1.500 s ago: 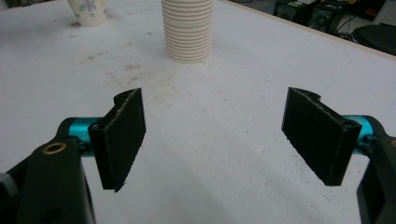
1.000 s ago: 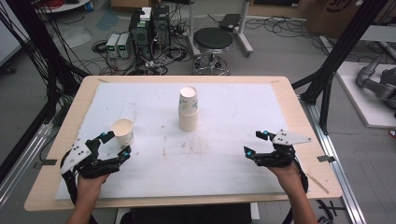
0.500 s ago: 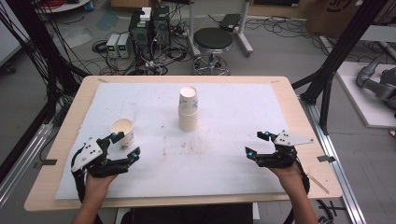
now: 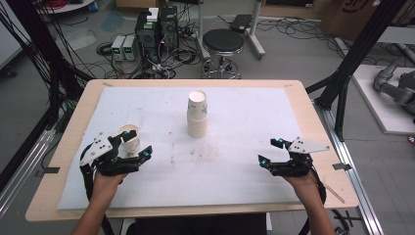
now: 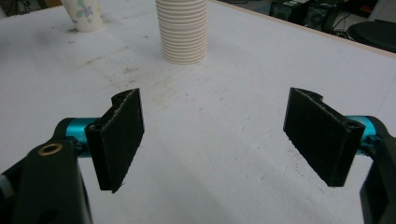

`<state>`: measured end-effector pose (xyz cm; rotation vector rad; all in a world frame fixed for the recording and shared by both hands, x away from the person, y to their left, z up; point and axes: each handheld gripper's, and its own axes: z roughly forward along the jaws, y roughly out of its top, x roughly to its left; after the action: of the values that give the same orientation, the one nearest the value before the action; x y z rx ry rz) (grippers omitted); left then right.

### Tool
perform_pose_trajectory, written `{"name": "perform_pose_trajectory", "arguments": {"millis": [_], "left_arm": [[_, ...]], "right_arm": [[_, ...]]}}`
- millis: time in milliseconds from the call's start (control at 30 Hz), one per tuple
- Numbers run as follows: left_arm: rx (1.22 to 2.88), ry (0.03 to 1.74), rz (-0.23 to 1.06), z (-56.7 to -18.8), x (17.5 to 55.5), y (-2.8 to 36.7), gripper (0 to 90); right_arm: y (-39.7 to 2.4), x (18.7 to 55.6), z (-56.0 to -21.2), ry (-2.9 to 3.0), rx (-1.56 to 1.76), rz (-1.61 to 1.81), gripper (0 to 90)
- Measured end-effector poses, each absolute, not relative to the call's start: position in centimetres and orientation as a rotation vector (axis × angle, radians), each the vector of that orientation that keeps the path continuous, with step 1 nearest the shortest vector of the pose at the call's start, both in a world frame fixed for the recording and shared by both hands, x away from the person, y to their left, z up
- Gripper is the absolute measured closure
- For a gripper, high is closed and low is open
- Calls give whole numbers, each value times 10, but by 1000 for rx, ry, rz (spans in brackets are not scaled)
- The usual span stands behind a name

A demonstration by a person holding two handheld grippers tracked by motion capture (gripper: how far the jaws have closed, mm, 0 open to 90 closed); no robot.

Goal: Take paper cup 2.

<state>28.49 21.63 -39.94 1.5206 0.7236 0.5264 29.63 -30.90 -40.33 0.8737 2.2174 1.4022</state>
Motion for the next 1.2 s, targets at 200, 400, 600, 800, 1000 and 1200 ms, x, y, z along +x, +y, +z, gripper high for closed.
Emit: {"name": "perform_pose_trajectory", "arguments": {"millis": [200,400,600,800,1000,1200], "left_arm": [[1547,712,507,-386,304,197,167],[1560,683,499,-366,326,179,167],[1610,666,491,-353,344,164,166],[1647,675,479,-348,361,150,166],[1677,664,455,-341,379,129,166],[1706,678,457,-341,392,114,166]], "right_arm": [[-314,298,-404,2210,880,1414,210],[-315,302,-405,2214,893,1413,210],[-311,304,-404,2222,881,1415,210],[-310,304,-405,2233,871,1417,210],[-311,304,-405,2229,878,1420,210],[-314,303,-405,2226,881,1424,210]]}}
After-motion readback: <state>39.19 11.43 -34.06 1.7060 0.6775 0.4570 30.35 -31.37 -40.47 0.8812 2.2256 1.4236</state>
